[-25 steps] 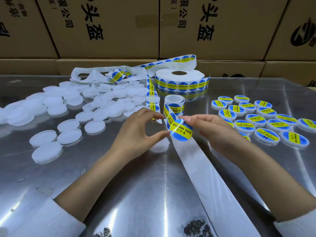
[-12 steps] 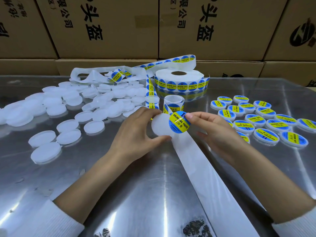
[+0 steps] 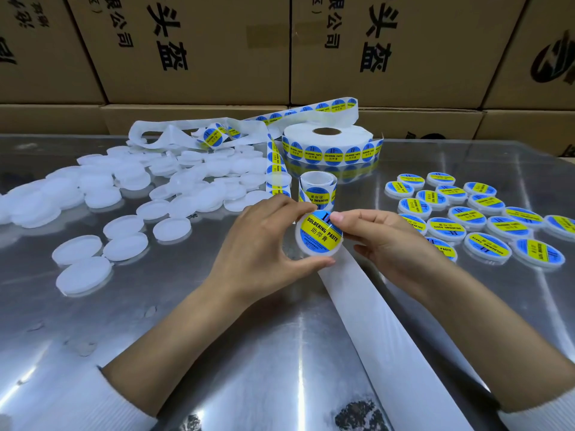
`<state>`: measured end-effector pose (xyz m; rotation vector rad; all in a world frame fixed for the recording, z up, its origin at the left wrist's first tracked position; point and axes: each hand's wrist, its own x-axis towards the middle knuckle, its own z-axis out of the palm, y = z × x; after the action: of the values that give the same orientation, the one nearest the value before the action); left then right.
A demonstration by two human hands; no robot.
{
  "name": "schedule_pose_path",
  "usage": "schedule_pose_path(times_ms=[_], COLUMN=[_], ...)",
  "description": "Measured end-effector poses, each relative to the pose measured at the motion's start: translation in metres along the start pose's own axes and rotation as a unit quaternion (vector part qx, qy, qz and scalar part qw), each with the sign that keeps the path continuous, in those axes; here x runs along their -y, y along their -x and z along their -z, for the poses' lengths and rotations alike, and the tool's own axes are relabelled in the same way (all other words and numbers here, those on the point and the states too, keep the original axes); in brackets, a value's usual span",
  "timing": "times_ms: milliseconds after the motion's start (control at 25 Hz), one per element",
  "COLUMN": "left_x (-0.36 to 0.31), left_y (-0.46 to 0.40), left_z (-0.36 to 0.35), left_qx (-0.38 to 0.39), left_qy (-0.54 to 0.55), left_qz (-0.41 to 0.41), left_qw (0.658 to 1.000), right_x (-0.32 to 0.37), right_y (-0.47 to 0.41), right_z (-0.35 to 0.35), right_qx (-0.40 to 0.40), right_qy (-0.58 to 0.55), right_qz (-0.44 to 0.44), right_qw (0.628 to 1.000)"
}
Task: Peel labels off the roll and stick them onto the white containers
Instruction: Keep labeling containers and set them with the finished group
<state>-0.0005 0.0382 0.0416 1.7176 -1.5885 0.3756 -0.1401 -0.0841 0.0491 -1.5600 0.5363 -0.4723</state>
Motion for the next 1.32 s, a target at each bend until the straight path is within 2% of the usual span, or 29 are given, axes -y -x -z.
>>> schedule_pose_path(times_ms=[560, 840, 960, 1120, 1200, 1320], left_x=[-0.006, -0.006, -0.006, -0.007, -0.009, -0.011], left_y=[0.0, 0.001, 0.001, 0.001, 0.0, 0.0], left_z=[0.001, 0.0, -0.001, -0.001, 0.0, 0.001], left_qx=[-0.02, -0.046, -0.053, -0.058, -0.072, -0.071], left_qy=[0.023, 0.064, 0.077, 0.074, 0.081, 0.079], left_qz=[0.011, 0.037, 0.05, 0.032, 0.02, -0.025], left_qw=[0.999, 0.996, 0.994, 0.995, 0.994, 0.994], right_x=[-0.003, -0.004, -0.006, 0.002, 0.007, 0.009], right_y=[-0.004, -0.005, -0.004, -0.001, 0.003, 0.01], right_z=[-0.003, -0.014, -0.017, -0.013, -0.013, -0.021], right_qx=[-0.051, -0.081, -0.081, -0.049, -0.044, 0.021], right_qy=[-0.022, 0.021, 0.042, -0.006, 0.007, 0.038], right_qz=[-0.001, 0.135, 0.168, 0.12, 0.078, 0.048], right_qw=[0.998, 0.987, 0.982, 0.992, 0.996, 0.998])
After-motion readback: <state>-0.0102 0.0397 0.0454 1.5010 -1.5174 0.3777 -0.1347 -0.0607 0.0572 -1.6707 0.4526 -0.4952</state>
